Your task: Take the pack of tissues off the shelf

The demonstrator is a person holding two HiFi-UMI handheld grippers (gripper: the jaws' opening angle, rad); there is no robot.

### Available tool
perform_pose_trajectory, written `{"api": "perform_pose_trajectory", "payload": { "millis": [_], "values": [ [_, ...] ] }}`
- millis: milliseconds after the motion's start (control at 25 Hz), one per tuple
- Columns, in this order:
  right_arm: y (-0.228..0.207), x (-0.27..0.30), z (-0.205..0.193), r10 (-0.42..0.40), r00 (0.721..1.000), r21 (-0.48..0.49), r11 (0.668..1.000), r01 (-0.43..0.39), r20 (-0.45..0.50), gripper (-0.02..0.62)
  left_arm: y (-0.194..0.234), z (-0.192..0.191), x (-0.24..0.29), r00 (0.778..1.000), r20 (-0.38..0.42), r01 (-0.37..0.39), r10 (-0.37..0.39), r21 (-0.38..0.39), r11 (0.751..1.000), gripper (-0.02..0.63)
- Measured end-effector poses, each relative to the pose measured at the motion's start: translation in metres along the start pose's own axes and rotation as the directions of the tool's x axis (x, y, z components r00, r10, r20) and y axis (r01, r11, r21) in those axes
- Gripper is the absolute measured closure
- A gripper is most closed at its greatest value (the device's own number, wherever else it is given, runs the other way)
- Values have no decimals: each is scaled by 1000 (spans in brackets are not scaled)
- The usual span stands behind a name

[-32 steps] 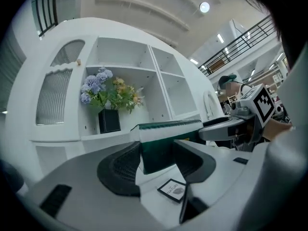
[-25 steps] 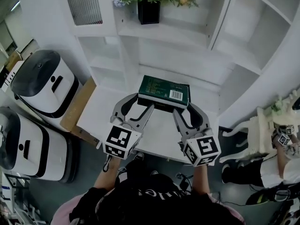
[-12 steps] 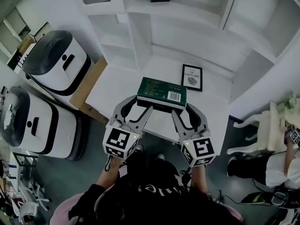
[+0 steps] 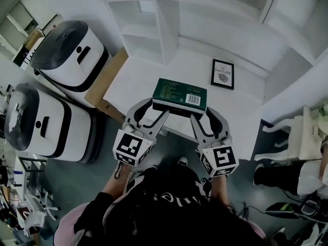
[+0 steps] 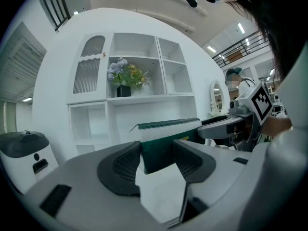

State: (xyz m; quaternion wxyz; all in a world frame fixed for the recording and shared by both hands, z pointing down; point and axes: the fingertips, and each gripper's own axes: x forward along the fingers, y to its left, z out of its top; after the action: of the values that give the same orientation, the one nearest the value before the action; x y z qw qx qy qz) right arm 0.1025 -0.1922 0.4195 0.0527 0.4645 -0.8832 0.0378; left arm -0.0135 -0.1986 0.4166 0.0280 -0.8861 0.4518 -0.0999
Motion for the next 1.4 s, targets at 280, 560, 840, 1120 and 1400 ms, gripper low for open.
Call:
{"api": "perform_pose_trajectory", "payload": {
  "millis": [280, 560, 840, 1120, 1400],
  "values": [
    [71, 1, -14, -19, 999, -5, 1000, 19, -26, 391, 21, -28, -63, 999, 8, 49, -49, -13, 999, 380],
    [130, -5, -13, -66, 998, -21, 998, 65, -26, 391, 37, -35, -117, 995, 61, 85, -84, -21, 996, 380],
    [178, -7, -12, -106, 994, -20, 994, 106, -15, 391, 52, -42, -159, 990, 90, 116, -113, -19, 993, 380],
    [212, -21, -13, -131, 991, -29, 991, 131, -4, 391, 51, -45, -194, 985, 116, 133, -131, -12, 991, 380],
    [234, -29, -14, -135, 991, -49, 990, 134, -14, 391, 49, -51, -217, 982, 131, 138, -133, -24, 990, 380]
  ]
}}
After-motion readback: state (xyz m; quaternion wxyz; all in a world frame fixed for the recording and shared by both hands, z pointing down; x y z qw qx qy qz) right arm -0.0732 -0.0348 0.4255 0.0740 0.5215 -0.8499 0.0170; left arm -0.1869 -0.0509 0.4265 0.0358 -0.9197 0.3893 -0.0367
